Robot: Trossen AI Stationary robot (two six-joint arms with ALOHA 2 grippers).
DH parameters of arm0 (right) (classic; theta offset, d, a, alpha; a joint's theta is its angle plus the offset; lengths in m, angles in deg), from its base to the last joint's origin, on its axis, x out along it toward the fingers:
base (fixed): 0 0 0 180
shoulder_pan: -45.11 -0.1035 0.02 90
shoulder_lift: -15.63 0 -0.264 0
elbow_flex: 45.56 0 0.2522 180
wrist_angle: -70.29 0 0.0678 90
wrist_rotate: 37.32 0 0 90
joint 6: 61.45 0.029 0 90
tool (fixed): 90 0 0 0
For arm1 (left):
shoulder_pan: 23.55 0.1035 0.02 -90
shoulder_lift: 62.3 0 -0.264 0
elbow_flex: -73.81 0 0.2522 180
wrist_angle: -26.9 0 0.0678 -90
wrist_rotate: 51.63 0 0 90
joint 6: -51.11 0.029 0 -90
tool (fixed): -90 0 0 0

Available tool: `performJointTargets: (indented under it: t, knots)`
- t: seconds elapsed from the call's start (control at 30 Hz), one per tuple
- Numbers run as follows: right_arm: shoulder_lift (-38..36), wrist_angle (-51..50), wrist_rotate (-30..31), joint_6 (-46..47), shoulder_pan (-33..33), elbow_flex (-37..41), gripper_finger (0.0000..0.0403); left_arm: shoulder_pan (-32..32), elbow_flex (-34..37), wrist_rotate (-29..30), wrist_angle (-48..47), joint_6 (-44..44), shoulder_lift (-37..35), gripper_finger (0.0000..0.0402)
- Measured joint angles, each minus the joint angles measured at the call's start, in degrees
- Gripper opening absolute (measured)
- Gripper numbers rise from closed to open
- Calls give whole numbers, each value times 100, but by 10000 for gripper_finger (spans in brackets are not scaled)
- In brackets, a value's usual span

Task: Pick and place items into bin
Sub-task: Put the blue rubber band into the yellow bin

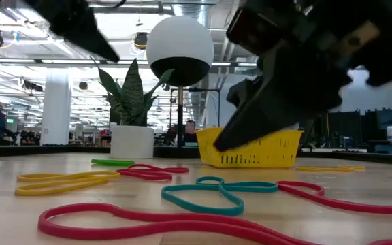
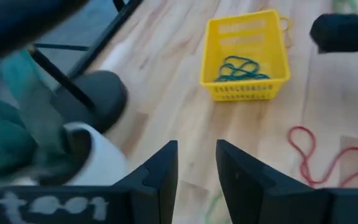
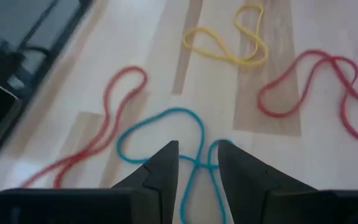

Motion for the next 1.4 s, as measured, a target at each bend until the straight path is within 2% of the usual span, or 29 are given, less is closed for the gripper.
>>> performJointTargets:
  t: [0.13,0.27,0.53,0.67,0.8,1.0,1.1,1.27,1.4]
  knots:
    - [325,-47,-2,-72,74,-257,108,-137,888,-100,1345,-79,-185,100]
    - [553,-284,93,-66,145,-457,108,-167,1239,-182,1999,27,-197,100]
    - [657,-473,202,-77,208,-499,101,-177,1228,-226,2016,108,-195,100]
    - [664,-589,209,-76,210,-502,69,-177,1218,-223,2011,115,-195,100]
    - [591,-547,242,-227,208,-474,13,-177,1218,-223,2009,118,-195,100]
    - [276,-566,327,-418,179,-416,5,-177,1215,-228,1982,118,-195,100]
    - [-135,-814,709,-416,159,-429,5,-177,1215,-364,1839,112,-195,100]
    - [-950,-1674,1908,-407,90,-437,3,-177,1215,-605,1688,102,-195,100]
    - [-1679,-2511,2788,37,136,-445,2,-177,1215,-636,1673,87,-195,100]
